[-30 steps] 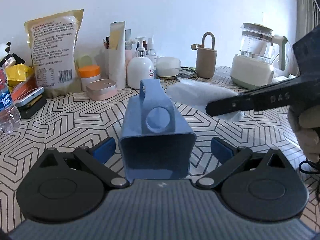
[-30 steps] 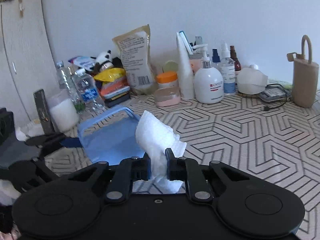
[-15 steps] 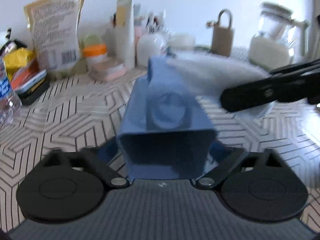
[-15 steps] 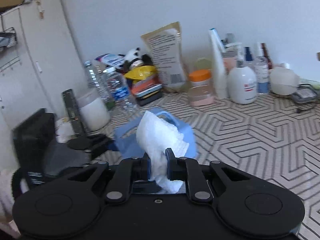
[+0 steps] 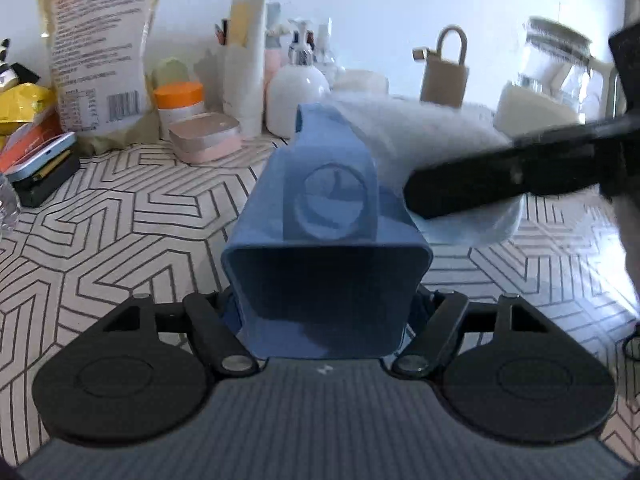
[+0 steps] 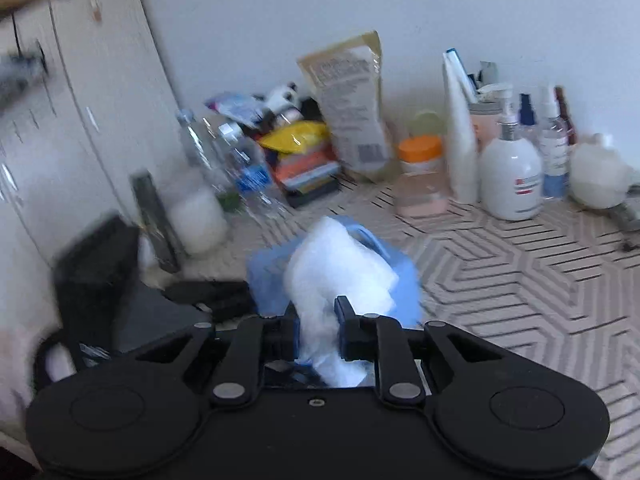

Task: Clean container
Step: 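Grasp the blue container's handle with the left tool and lift it, then wipe the held wipe along the container's outer wall with the right tool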

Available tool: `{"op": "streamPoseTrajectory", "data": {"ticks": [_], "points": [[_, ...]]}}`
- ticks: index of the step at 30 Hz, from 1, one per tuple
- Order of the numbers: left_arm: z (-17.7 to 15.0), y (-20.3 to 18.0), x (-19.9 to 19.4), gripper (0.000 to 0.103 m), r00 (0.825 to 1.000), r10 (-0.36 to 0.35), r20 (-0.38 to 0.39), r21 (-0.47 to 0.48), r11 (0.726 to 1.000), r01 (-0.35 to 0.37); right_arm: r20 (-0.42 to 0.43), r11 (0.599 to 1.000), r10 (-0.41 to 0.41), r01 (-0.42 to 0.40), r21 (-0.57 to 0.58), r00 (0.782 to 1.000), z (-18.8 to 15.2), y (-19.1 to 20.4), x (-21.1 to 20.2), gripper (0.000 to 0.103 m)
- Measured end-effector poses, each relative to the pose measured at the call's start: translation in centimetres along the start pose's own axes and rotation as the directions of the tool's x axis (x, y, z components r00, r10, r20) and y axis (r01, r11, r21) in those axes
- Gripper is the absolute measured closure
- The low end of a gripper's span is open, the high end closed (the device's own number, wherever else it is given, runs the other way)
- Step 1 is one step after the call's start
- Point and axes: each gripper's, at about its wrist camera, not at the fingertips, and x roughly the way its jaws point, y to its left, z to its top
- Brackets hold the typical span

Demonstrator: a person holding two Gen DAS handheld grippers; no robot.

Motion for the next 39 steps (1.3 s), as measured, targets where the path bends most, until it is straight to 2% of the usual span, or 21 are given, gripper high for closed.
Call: {"op": "streamPoseTrajectory", "data": {"ticks": [3, 8, 12, 18, 22, 26, 29, 33, 35, 39], "points": [[0.0, 0.1, -0.1, 0.03, 1.0, 0.003, 0.001, -0.008, 1.0, -0.002, 0.01, 0.998, 0.061, -0.061, 0.015, 0.998, -0.6, -0.2, 0.1, 0.08], [0.1, 0.3, -0.1, 0.03, 1.0, -0.008, 0.0, -0.013, 1.0, 0.008, -0.002, 0.979, 0.193, -0.193, 0.07, 0.981, -1.7, -0.7, -0.1, 0.079], [0.1, -0.1, -0.1, 0.03, 1.0, -0.005, -0.001, 0.007, 1.0, 0.005, 0.001, 0.965, 0.23, -0.229, 0.127, 0.973, -1.7, -1.8, 0.0, 0.081], [0.2, -0.2, 0.0, 0.03, 1.0, -0.01, -0.004, 0.011, 1.0, 0.01, -0.009, 0.969, 0.147, -0.142, 0.204, 0.989, -2.0, -3.7, 0.4, 0.081], [0.2, -0.2, 0.0, 0.03, 1.0, -0.016, -0.007, 0.016, 1.0, 0.016, -0.04, 0.979, 0.077, -0.068, 0.193, 0.996, -2.2, -4.3, 0.9, 0.081], [0.2, -0.1, 0.0, 0.03, 1.0, -0.021, -0.009, 0.01, 1.0, 0.021, -0.066, 0.988, 0.017, -0.006, 0.152, 0.998, -2.4, -4.2, 1.2, 0.081], [0.2, -0.2, 0.1, 0.03, 1.0, -0.023, -0.02, 0.02, 1.0, 0.023, -0.1, 0.996, -0.053, 0.06, 0.07, 0.994, -2.6, -3.5, 1.8, 0.081], [0.0, -0.3, -0.1, 0.03, 1.0, -0.023, -0.021, 0.03, 0.999, 0.023, -0.147, 0.987, -0.161, 0.16, -0.02, 0.976, -2.9, -3.1, 2.6, 0.081], [0.0, -0.4, -0.2, 0.03, 0.999, -0.021, -0.025, 0.034, 0.999, 0.022, -0.149, 0.985, -0.169, 0.165, -0.039, 0.974, -2.8, -2.9, 2.6, 0.08], [0.0, -0.4, 0.0, 0.028, 0.999, -0.02, -0.039, 0.035, 0.999, 0.021, -0.133, 0.993, -0.12, 0.118, -0.022, 0.984, -2.6, -2.7, 1.9, 0.079]]}}
